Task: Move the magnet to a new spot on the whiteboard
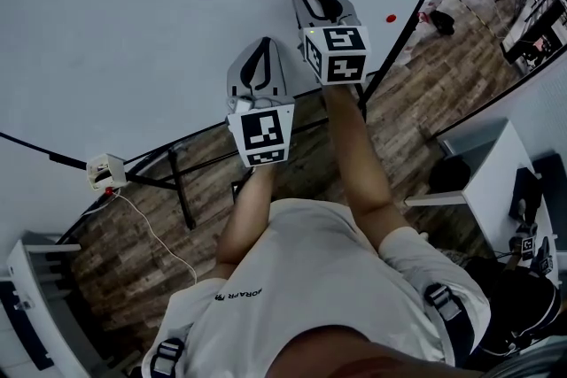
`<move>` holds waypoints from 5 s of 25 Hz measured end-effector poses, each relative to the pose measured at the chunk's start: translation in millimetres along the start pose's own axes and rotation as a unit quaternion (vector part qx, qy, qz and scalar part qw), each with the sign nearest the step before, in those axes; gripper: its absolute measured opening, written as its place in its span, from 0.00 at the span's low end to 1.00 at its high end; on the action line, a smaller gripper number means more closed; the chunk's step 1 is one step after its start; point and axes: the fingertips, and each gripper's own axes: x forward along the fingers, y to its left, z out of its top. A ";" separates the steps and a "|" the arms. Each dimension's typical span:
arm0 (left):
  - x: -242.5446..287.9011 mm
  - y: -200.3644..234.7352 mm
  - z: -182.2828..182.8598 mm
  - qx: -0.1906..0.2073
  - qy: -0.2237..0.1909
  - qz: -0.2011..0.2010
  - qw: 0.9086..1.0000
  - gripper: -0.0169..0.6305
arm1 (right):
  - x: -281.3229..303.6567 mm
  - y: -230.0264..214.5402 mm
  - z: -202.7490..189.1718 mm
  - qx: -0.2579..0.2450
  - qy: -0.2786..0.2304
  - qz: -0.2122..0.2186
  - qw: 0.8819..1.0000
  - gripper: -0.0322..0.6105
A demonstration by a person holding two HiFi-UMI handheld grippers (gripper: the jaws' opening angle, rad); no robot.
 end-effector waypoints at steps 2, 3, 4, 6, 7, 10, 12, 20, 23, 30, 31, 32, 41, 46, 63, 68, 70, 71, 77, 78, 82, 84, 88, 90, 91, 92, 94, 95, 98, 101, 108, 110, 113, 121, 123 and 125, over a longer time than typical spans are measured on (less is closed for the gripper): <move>-0.1 1.3 -1.9 -0.001 0.000 0.000 1.000 0.03 | 2.5 -0.5 -2.1 -0.002 0.006 -0.003 1.000 0.25; -0.5 2.0 -3.3 -0.002 0.001 0.000 1.000 0.03 | 3.8 -0.6 -3.6 -0.001 0.008 -0.005 1.000 0.25; -1.1 2.7 -4.5 -0.001 0.002 0.000 1.000 0.03 | 4.8 -0.5 -4.6 0.000 0.008 -0.006 1.000 0.25; -2.1 3.7 -5.1 0.000 0.003 0.002 1.000 0.03 | 5.6 -0.2 -4.9 -0.001 0.009 -0.007 1.000 0.25; -2.1 4.2 -4.6 0.000 0.003 0.002 1.000 0.03 | 5.7 -0.4 -4.5 -0.001 0.008 -0.008 1.000 0.25; -2.4 6.3 -3.2 0.000 0.000 0.003 1.000 0.03 | 7.3 0.4 -4.0 -0.001 0.008 -0.009 1.000 0.25; -3.7 7.6 -3.9 0.000 0.000 0.003 1.000 0.03 | 8.3 2.5 -5.4 -0.001 0.009 -0.009 1.000 0.25; -5.8 2.5 -2.3 0.000 0.003 0.001 1.000 0.03 | 4.4 6.2 -2.9 0.000 0.010 0.007 1.000 0.29; -5.6 2.9 -3.2 -0.009 0.005 -0.002 1.000 0.03 | 4.7 6.3 -3.7 0.005 0.011 0.007 1.000 0.32; -6.0 0.9 -3.0 -0.017 0.004 -0.008 1.000 0.03 | -3.6 3.3 -3.0 0.010 0.006 0.002 1.000 0.32; -6.0 0.5 -2.6 -0.017 0.004 -0.009 1.000 0.03 | -4.4 4.2 -2.3 0.009 0.005 0.003 1.000 0.32; -5.9 -0.2 -1.8 -0.016 0.003 -0.010 1.000 0.03 | -5.2 4.7 -2.1 0.009 0.006 0.005 1.000 0.32; -9.0 -7.0 2.2 -0.026 0.000 -0.017 1.000 0.03 | -17.5 5.9 -2.1 0.007 0.005 0.007 1.000 0.31; -11.2 -7.8 2.8 -0.030 -0.001 -0.018 0.999 0.03 | -24.9 7.5 -0.3 0.009 -0.004 0.008 1.000 0.23; -13.4 -14.0 1.8 -0.034 -0.001 -0.023 0.999 0.03 | -42.5 12.8 -4.8 0.010 -0.007 0.020 1.000 0.08; -13.5 -16.8 2.7 -0.033 -0.001 -0.024 0.999 0.03 | -52.7 13.3 1.4 0.004 -0.021 0.016 1.000 0.07; -13.7 -16.7 3.5 -0.033 -0.002 -0.023 0.999 0.03 | -56.6 14.4 3.9 0.007 -0.027 0.017 0.999 0.07; -14.3 -16.4 4.0 -0.034 -0.002 -0.024 0.999 0.03 | -58.5 15.4 4.8 0.008 -0.028 0.017 0.999 0.07; -18.5 -16.9 8.8 -0.039 -0.012 -0.026 0.999 0.03 | -69.3 21.9 6.5 0.010 -0.035 0.018 0.999 0.07; -18.5 -17.6 9.4 -0.040 -0.014 -0.027 0.999 0.03 | -70.9 22.6 6.3 0.008 -0.036 0.018 0.999 0.07; -18.6 -17.6 10.5 -0.039 -0.014 -0.028 0.999 0.03 | -76.5 25.7 5.3 0.006 -0.040 0.016 0.999 0.07; -18.4 -17.5 10.5 -0.039 -0.013 -0.028 0.999 0.03 | -78.1 26.9 4.3 0.008 -0.041 0.017 0.999 0.07; -19.1 -18.9 11.6 -0.038 -0.014 -0.029 0.999 0.03 | -82.1 29.0 2.7 0.010 -0.041 0.021 0.999 0.07; -18.9 -18.9 12.1 -0.038 -0.014 -0.028 0.999 0.03 | -83.4 29.8 2.0 0.012 -0.040 0.020 0.999 0.07; -18.6 -18.5 12.1 -0.038 -0.014 -0.028 0.999 0.03 | -83.6 30.7 1.8 0.013 -0.040 0.020 0.999 0.07; -18.4 -18.3 12.0 -0.038 -0.014 -0.028 0.999 0.03 | -83.7 32.0 1.6 0.013 -0.040 0.020 0.999 0.07; -18.3 -18.8 11.9 -0.038 -0.014 -0.029 0.999 0.03 | -84.8 34.3 0.8 0.013 -0.040 0.022 0.999 0.07; -18.5 -18.9 11.8 -0.038 -0.014 -0.029 0.999 0.03 | -85.5 35.3 0.0 0.013 -0.039 0.023 0.999 0.07; -19.2 -18.0 11.7 -0.037 -0.013 -0.027 0.999 0.03 | -87.9 38.2 -2.9 0.016 -0.038 0.027 0.999 0.07; -19.3 -20.0 12.9 -0.036 -0.013 -0.027 0.999 0.03 | -91.3 38.1 -4.6 0.017 -0.038 0.029 0.999 0.07; -20.3 -19.5 12.2 -0.035 -0.012 -0.027 0.999 0.03 | -96.7 37.3 -7.5 0.020 -0.038 0.028 0.999 0.07; -20.6 -19.8 12.5 -0.035 -0.012 -0.027 0.999 0.03 | -98.4 37.9 -7.9 0.022 -0.038 0.028 0.999 0.07; -19.5 -23.1 13.4 -0.034 -0.013 -0.028 0.999 0.03 | -101.3 35.6 -9.0 0.023 -0.038 0.028 0.999 0.07; -23.5 -20.9 12.1 -0.035 -0.012 -0.026 0.999 0.03 | -107.7 39.1 -13.6 0.028 -0.038 0.030 0.998 0.07; -23.8 -21.1 11.7 -0.035 -0.012 -0.026 0.999 0.03 | -109.1 40.3 -13.8 0.027 -0.039 0.030 0.998 0.07; -24.3 -21.9 10.9 -0.035 -0.011 -0.026 0.999 0.03 | -110.9 41.0 -14.9 0.028 -0.040 0.031 0.998 0.07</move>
